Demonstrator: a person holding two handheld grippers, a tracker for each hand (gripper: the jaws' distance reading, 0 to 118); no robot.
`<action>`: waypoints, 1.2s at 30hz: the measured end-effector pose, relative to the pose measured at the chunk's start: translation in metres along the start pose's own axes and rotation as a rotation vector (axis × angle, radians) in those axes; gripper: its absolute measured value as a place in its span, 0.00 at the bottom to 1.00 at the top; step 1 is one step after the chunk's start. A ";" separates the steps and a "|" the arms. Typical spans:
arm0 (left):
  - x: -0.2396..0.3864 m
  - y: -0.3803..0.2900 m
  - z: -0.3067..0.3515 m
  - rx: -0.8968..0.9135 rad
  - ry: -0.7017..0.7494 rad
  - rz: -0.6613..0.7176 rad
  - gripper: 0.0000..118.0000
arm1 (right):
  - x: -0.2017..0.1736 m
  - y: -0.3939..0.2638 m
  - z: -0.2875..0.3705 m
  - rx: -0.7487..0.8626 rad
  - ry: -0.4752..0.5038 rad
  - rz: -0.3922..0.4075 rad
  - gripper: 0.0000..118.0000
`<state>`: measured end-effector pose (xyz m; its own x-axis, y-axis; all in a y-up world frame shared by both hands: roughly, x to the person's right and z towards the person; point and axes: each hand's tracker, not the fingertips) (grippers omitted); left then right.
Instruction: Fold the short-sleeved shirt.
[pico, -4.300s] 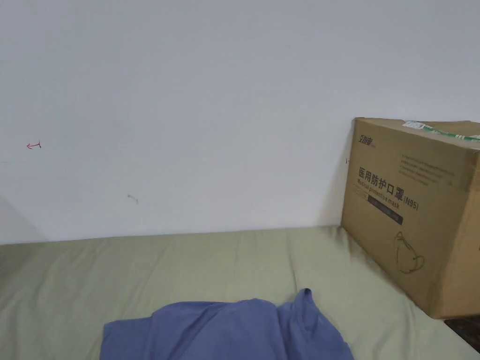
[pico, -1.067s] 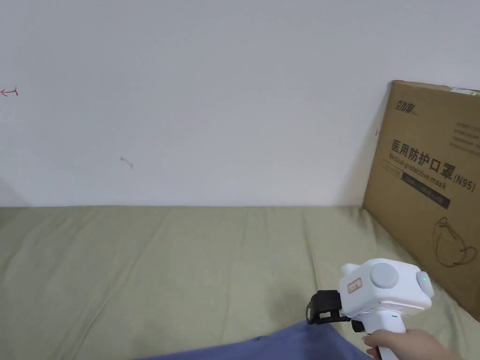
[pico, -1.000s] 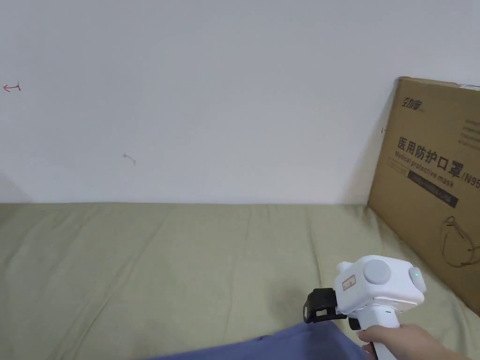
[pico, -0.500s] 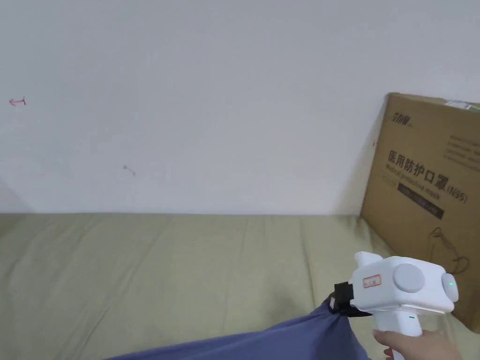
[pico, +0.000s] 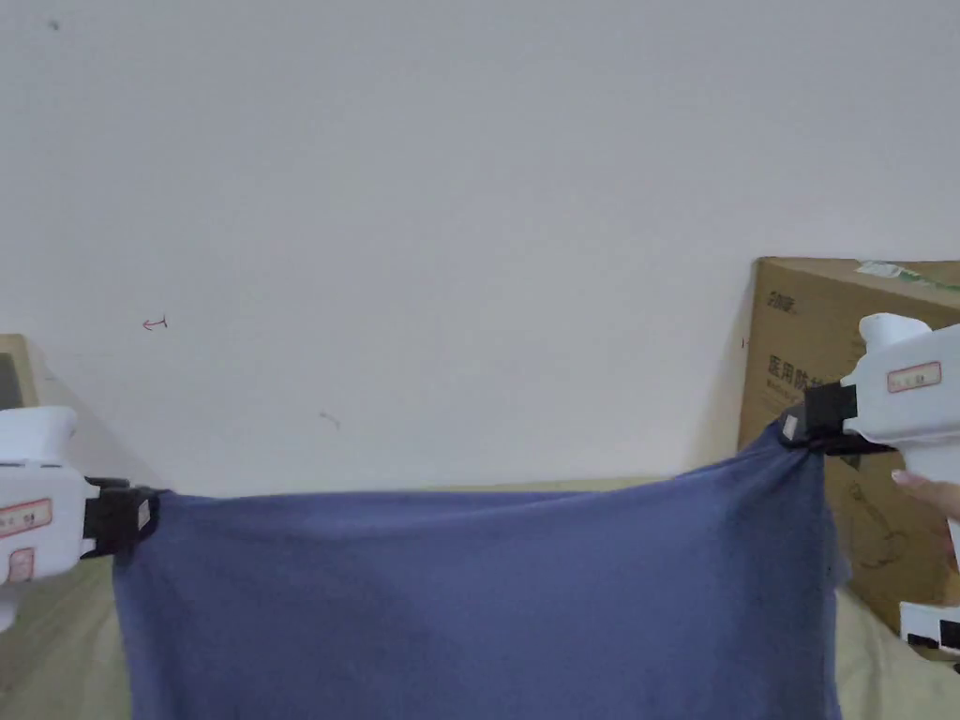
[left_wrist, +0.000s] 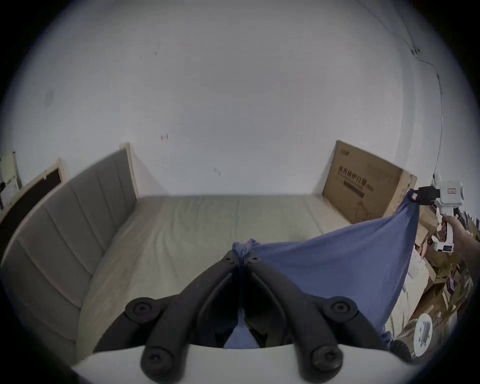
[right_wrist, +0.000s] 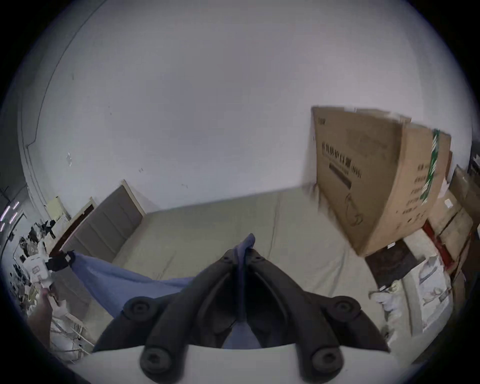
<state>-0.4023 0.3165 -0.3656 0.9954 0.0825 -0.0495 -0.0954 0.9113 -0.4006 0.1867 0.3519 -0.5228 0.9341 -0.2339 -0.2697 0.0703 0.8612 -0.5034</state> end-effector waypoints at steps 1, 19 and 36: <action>0.001 0.010 0.006 0.005 0.000 0.000 0.00 | -0.005 0.008 0.010 0.014 0.002 0.001 0.03; -0.003 0.124 -0.037 0.189 0.096 0.040 0.00 | -0.052 0.156 -0.019 0.236 -0.074 0.017 0.03; -0.010 0.158 -0.145 0.308 0.210 0.064 0.00 | -0.054 0.159 -0.130 0.389 -0.133 0.046 0.03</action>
<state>-0.4292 0.4010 -0.5605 0.9602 0.0880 -0.2653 -0.1178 0.9882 -0.0984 0.1017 0.4425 -0.6953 0.9747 -0.1527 -0.1634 0.1306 0.9818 -0.1381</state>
